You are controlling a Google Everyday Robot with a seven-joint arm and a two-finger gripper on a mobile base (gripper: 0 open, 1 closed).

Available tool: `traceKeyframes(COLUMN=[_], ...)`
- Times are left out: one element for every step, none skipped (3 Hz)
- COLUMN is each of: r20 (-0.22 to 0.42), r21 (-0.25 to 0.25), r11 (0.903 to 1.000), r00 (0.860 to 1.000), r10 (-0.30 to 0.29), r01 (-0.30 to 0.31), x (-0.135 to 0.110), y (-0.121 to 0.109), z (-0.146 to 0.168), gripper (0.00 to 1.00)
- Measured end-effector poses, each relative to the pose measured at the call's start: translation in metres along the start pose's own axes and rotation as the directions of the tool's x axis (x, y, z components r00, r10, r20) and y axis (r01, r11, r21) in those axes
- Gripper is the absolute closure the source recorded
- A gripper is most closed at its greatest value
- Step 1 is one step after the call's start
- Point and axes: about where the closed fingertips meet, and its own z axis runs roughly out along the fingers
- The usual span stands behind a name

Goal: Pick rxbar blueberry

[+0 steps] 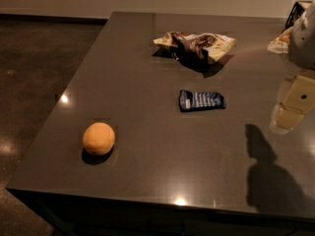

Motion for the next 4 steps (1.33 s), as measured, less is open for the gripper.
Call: traceKeyframes(r20=[0.003,0.006,0.008,0.007], r21=[-0.005,-0.024,-0.049,-0.082], r11=[1.0000,0.9995,0.9984,0.9953], r00=[1.000,1.000,1.000,0.999], r10=[-0.008,-0.020,-0.029,-0.052], r01=[0.008,0.020,0.030,0.052], x=[-0.006,-0.012,-0.018,-0.027], y=[-0.008,-0.020,-0.035,-0.045], z=[0.009,0.028,0.053,0.081], gripper=[0.00,0.00,0.00,0.00])
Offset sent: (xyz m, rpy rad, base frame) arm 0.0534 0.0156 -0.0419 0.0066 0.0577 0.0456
